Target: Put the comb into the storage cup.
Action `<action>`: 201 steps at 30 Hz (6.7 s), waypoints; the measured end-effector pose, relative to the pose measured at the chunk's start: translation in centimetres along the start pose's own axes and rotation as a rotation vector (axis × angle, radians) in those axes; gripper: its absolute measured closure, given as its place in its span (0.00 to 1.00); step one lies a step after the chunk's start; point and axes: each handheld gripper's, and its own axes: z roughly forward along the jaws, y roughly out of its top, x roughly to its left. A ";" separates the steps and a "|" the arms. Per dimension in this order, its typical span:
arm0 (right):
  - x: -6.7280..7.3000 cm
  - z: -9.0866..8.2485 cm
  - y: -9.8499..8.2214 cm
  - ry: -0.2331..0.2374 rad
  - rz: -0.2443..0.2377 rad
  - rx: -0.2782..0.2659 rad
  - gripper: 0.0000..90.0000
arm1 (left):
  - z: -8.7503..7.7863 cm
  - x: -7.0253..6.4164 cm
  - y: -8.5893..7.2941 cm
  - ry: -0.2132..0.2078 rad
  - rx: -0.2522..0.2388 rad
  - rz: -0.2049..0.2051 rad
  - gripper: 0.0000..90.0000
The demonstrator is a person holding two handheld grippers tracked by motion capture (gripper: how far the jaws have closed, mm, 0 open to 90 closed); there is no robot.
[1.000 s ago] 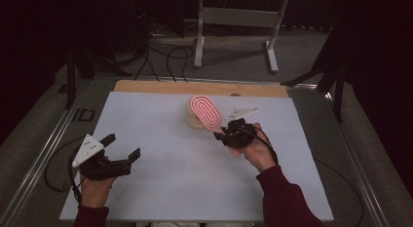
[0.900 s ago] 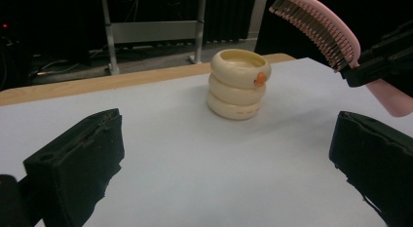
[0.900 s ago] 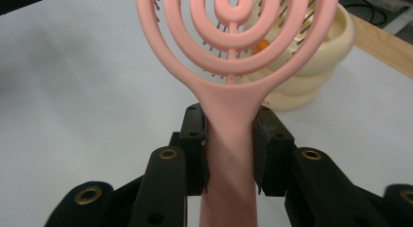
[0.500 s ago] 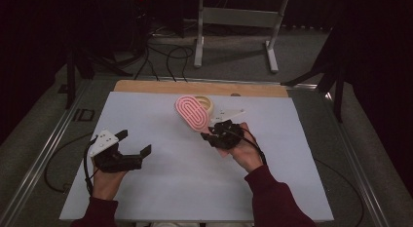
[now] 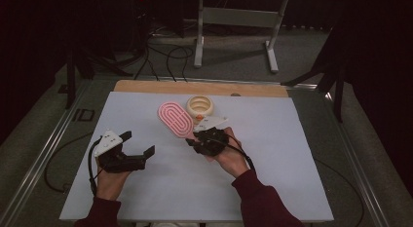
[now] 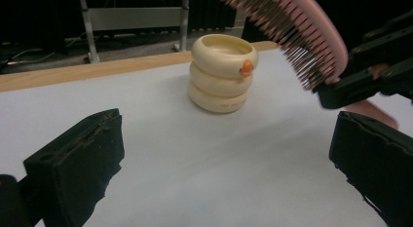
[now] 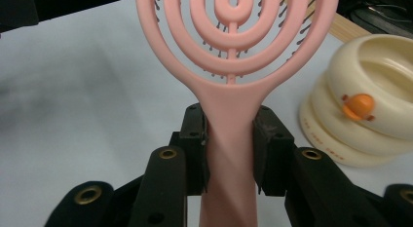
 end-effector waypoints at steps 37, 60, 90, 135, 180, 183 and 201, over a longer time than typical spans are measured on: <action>5.7 3.0 0.3 0.099 -0.094 -0.032 0.78 | 1.1 -1.6 0.3 -0.080 0.000 -0.164 0.28; 6.3 3.5 0.4 0.082 -0.135 -0.026 0.78 | 0.9 -1.6 0.2 -0.187 -0.021 -0.245 0.70; 1.4 -0.4 -1.3 0.039 0.019 -0.103 0.37 | -1.0 -1.3 0.9 -0.101 -0.094 -0.206 0.71; -4.6 -10.7 -14.4 -0.234 0.175 -0.236 0.16 | -2.0 -0.4 2.1 -0.043 -0.097 -0.190 0.71; -5.1 -13.0 -19.3 -0.247 0.281 -0.348 0.17 | 0.4 1.1 8.1 -0.077 -0.138 -0.156 0.71; -5.1 -13.0 -19.3 -0.244 0.280 -0.346 0.17 | 0.5 1.1 8.6 -0.074 -0.141 -0.149 0.71; -5.2 -13.0 -19.4 -0.251 0.289 -0.345 0.17 | 1.8 1.2 10.2 -0.073 -0.132 -0.118 0.71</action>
